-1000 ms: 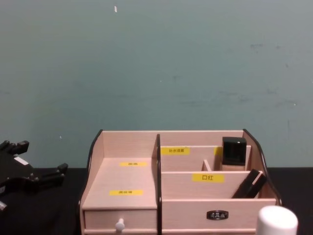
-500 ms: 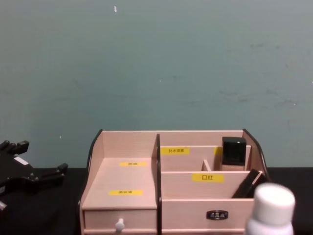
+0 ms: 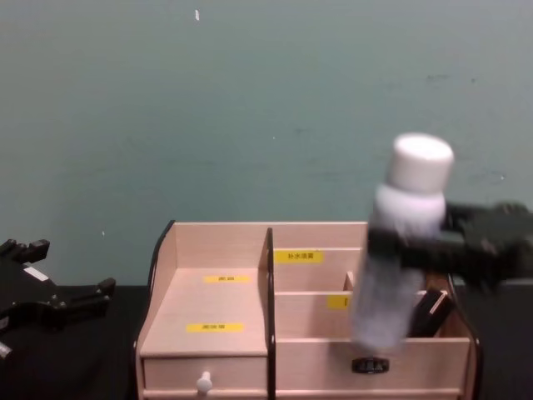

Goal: Pick up the facial cleanser and watermelon frost from the table and place them into the tiered storage box.

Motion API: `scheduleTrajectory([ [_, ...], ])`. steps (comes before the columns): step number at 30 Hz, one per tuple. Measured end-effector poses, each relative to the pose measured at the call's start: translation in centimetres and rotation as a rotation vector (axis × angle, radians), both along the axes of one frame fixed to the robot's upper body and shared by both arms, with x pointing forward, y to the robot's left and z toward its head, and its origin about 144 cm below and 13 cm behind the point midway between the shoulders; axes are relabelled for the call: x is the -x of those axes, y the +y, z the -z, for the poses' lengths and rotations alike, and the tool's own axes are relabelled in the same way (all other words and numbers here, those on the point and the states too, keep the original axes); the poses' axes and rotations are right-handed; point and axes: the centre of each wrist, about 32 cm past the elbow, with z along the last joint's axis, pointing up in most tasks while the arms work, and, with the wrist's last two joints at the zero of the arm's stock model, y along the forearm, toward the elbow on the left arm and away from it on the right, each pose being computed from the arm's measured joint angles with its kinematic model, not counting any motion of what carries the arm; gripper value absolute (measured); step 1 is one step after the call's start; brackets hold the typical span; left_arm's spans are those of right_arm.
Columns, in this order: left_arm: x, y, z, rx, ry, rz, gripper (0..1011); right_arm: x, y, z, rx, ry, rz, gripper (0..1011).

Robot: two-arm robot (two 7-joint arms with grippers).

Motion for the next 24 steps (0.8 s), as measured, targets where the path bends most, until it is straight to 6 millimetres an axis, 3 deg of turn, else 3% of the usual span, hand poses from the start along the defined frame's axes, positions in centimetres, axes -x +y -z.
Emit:
scheduleTrajectory([
  [12, 0.0, 0.0, 0.0, 0.0, 0.0, 0.0, 1010, -6.0, 2.1, -0.7, -0.059, -0.04, 0.05, 607],
  [24, 0.0, 0.0, 0.0, 0.0, 0.0, 0.0, 1010, -9.4, 3.4, 0.2, -0.04, -0.036, 0.047, 607],
])
